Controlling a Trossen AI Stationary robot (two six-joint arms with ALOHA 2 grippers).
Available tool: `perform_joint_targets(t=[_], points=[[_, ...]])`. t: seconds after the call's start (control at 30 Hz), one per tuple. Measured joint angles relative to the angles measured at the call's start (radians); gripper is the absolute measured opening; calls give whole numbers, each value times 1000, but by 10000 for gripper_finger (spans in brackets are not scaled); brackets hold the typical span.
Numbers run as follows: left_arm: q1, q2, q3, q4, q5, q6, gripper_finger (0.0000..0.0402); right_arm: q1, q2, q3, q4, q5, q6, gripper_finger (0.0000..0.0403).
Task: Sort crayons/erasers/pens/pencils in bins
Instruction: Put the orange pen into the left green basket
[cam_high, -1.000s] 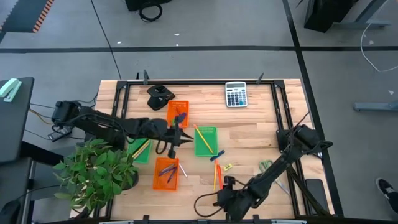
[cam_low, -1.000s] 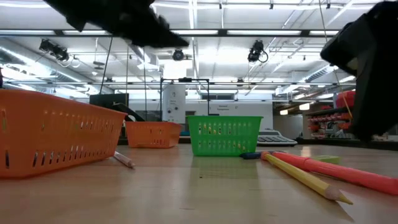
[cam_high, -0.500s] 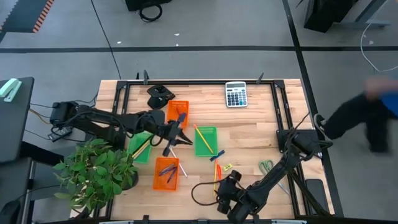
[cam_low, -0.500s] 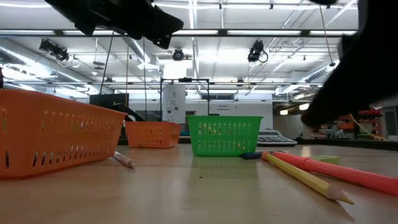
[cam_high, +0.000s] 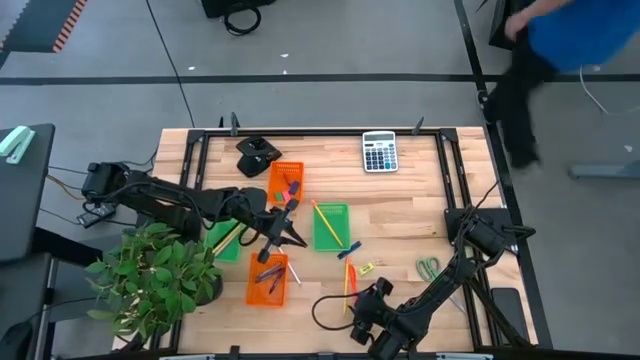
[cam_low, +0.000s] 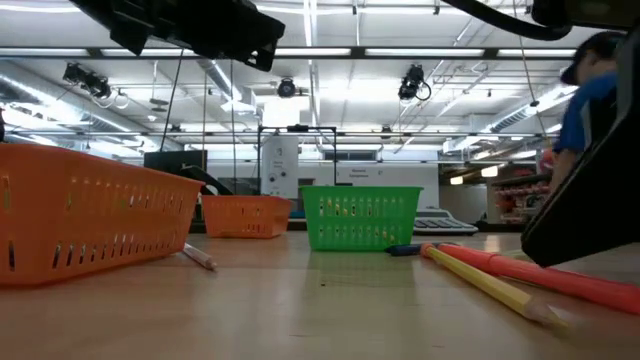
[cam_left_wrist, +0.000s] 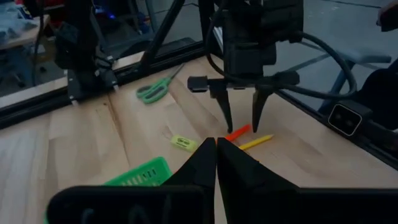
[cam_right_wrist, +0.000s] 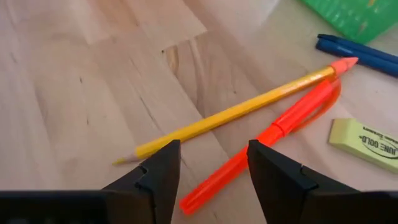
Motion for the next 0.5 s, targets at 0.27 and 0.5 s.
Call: perform_joint_targets(t=[0.27, 0.5], points=[[14, -15, 0, -103, -1, 65, 27, 33, 48, 1, -12, -9, 118, 159], [15, -20, 0, -156, -3, 70, 14, 93, 108, 5, -19, 57, 242, 145]])
